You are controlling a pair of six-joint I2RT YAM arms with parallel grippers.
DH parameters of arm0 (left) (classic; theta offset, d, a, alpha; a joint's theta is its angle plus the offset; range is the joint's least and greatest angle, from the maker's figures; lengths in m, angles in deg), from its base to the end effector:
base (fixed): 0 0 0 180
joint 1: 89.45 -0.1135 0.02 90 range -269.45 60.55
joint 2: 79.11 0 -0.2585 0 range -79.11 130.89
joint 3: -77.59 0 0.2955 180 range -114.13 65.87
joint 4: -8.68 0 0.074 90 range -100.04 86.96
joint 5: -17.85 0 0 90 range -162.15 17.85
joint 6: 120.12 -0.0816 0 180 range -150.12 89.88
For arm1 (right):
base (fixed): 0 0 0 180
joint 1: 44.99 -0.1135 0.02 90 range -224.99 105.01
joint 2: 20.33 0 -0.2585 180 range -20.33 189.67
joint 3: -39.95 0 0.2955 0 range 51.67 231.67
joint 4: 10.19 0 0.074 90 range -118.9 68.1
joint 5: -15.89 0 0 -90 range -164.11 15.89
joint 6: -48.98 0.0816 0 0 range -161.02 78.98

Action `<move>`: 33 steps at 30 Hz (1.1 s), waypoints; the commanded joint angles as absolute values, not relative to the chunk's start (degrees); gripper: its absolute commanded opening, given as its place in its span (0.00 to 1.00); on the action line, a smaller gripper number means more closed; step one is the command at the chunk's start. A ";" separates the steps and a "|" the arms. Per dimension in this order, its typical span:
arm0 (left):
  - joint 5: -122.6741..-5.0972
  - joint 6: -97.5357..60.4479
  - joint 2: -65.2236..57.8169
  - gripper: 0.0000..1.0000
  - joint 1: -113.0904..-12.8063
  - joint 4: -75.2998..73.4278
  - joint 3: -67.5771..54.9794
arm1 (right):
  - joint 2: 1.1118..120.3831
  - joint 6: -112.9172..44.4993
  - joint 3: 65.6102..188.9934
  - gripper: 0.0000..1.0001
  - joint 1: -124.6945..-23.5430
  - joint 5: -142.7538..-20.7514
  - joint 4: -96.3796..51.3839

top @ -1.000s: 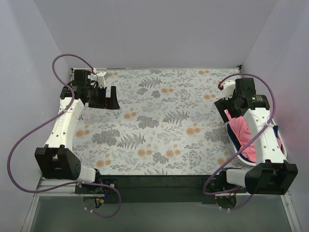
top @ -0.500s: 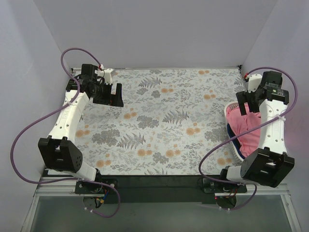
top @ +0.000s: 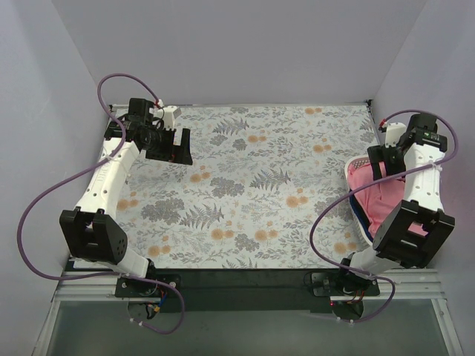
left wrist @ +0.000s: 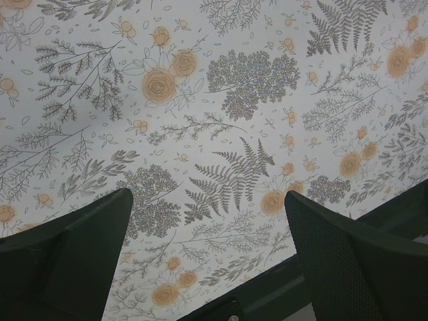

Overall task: Fold and stack the t-shirts
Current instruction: Grab the tshirt from the pile

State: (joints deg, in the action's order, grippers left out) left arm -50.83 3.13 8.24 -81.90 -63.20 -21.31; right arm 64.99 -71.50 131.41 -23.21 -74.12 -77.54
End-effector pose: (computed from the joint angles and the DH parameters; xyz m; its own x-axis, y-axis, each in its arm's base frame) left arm 0.3647 -0.0783 0.3005 -0.8853 -0.3979 -0.2408 -0.2207 0.8151 -0.5356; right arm 0.3414 -0.1364 0.2664 -0.8895 -0.1908 -0.4151 -0.0931 0.9653 -0.2442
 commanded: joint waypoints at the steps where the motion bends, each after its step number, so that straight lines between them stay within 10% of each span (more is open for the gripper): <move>1: -51.40 3.01 7.73 0.98 -81.54 -62.98 -22.11 | 65.62 -72.14 133.76 0.91 -22.93 -75.96 -77.98; 11: -51.76 2.48 7.55 0.98 -81.54 -62.37 -21.84 | 64.40 -72.66 133.93 0.02 -22.76 -74.91 -78.24; 33: -39.04 10.03 13.69 0.98 -83.20 -69.13 -35.20 | 58.94 -77.85 174.69 0.01 -26.70 -101.69 -83.52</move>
